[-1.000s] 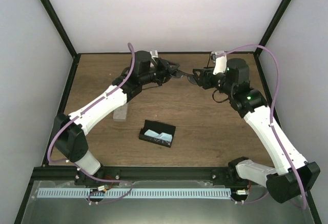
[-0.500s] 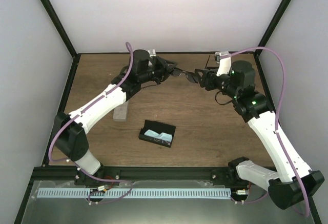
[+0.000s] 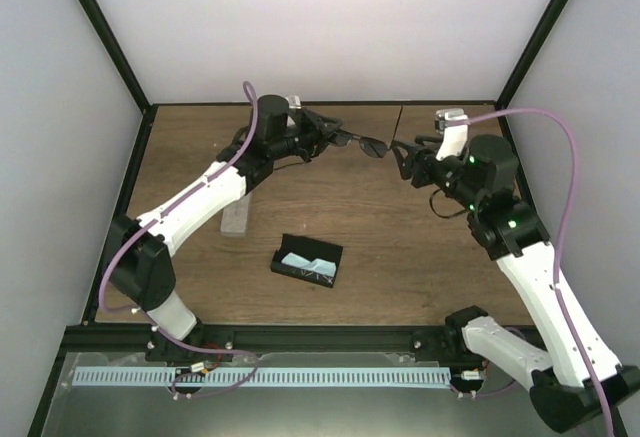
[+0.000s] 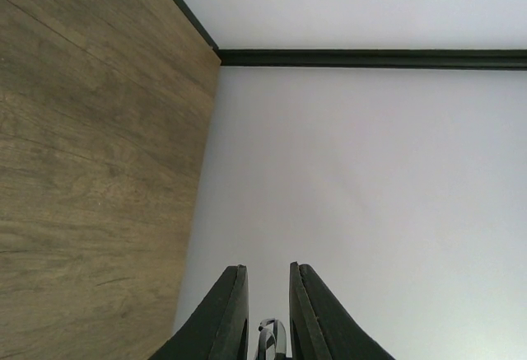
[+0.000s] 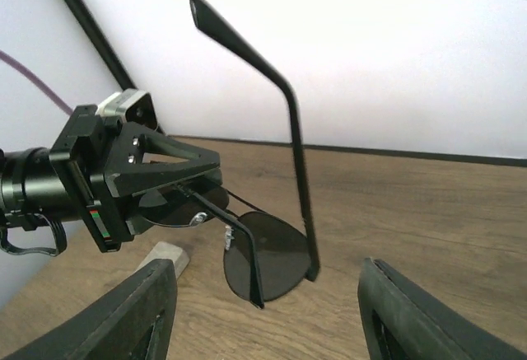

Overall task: Organize the sunglasses
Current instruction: Fold the sunglasses.

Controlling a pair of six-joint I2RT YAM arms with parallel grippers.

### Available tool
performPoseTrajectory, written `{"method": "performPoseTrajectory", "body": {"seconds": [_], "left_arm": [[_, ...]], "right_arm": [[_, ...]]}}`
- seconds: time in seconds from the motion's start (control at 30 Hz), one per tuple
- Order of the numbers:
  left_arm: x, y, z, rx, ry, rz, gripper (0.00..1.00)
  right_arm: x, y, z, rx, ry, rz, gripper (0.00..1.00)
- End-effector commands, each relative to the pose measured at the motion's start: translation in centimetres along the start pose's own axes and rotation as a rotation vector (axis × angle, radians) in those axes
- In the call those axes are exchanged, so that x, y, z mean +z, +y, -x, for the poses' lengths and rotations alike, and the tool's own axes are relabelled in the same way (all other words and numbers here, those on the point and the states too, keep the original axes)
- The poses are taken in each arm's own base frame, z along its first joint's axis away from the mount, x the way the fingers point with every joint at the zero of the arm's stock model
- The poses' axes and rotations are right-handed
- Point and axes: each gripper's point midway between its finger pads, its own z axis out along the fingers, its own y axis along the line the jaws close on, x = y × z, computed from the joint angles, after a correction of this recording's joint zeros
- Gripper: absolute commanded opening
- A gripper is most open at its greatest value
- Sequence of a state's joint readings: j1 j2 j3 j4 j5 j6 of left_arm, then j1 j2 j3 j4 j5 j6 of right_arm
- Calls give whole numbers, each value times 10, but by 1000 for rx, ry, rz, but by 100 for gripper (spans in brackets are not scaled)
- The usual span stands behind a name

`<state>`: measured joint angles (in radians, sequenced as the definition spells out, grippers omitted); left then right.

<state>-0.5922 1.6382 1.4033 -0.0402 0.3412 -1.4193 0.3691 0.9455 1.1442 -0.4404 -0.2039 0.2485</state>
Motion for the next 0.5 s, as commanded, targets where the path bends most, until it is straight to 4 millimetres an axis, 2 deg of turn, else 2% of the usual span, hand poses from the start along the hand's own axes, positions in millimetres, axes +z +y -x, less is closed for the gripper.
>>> {"method": "performPoseTrajectory", "body": {"seconds": [0.0, 0.03, 0.07, 0.1, 0.2, 0.23, 0.33, 0.47], "left_arm": [[3, -8, 4, -12, 7, -39, 15], [3, -8, 4, -12, 8, -40, 15], [3, -10, 4, -12, 8, -42, 15], [3, -11, 4, -11, 7, -44, 15], [2, -12, 3, -8, 9, -42, 15], [2, -12, 4, -9, 8, -40, 15], [1, -10, 3, -5, 8, -34, 15], [0, -6, 3, -5, 9, -22, 15]], "right_arm": [[-35, -22, 12, 35, -103, -165, 65], [-39, -34, 9, 63, -107, -229, 63], [-39, -44, 4, 74, -95, -282, 53], [-35, -51, -2, 80, -63, -319, 38], [-19, -53, -8, 113, 8, -326, 9], [-15, -51, -4, 124, 1, -315, 3], [-2, -51, 15, 130, -41, -317, 1], [26, -61, 32, 113, -19, -367, 1]]}}
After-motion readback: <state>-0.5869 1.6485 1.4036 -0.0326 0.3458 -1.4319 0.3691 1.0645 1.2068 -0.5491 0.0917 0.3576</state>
